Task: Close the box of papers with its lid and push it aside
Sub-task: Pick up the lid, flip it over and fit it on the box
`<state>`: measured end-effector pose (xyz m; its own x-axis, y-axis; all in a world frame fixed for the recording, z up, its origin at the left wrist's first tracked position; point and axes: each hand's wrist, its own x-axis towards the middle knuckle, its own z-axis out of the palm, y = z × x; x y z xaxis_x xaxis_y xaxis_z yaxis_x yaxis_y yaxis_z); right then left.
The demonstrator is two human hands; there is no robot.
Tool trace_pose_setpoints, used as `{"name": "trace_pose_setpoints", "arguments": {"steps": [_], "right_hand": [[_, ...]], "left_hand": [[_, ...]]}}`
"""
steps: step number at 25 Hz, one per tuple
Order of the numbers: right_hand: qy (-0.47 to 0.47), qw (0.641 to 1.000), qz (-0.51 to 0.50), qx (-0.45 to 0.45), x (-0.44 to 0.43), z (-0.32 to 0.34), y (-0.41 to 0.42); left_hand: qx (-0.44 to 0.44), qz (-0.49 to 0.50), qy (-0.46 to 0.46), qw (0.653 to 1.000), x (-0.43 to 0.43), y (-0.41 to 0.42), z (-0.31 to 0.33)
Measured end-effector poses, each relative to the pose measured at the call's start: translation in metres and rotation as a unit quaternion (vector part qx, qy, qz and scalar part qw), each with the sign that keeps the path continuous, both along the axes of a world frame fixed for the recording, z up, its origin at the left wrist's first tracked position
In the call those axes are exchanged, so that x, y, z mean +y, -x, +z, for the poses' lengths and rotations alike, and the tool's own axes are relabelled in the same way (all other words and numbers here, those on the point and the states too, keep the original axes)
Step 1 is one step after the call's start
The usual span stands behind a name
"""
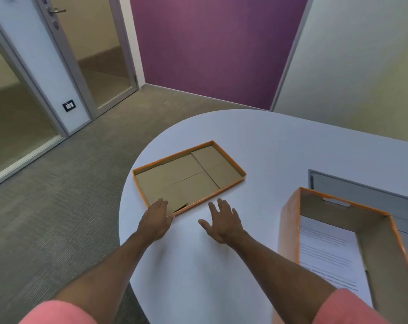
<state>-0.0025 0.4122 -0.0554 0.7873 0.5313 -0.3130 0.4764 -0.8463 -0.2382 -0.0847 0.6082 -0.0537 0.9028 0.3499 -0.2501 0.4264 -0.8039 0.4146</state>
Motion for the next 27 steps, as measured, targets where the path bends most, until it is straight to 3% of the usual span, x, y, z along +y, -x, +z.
{"name": "trace_pose_setpoints", "arguments": {"steps": [8,13,17,20,23,27], "right_hand": [[0.031,0.996,0.077,0.022,0.064,-0.033,-0.025],[0.066,0.991,0.097,0.059,0.062,-0.048,-0.030],[0.015,0.995,0.082,0.052,0.038,-0.047,-0.026],[-0.035,0.996,0.071,0.029,0.008,-0.044,-0.024],[-0.047,0.998,0.052,0.008,-0.023,-0.044,-0.027],[-0.023,0.999,0.040,-0.008,-0.050,-0.039,-0.035]], "left_hand": [[0.061,-0.023,-0.021,0.998,0.025,-0.009,-0.046],[0.095,-0.067,-0.094,0.989,0.014,-0.002,-0.072],[0.029,-0.082,-0.223,0.971,-0.027,0.009,-0.066],[0.072,-0.138,-0.255,0.954,-0.065,0.009,-0.053],[0.068,-0.205,-0.225,0.950,-0.103,0.007,-0.042],[-0.014,-0.230,-0.192,0.954,-0.127,0.006,-0.044]]}}
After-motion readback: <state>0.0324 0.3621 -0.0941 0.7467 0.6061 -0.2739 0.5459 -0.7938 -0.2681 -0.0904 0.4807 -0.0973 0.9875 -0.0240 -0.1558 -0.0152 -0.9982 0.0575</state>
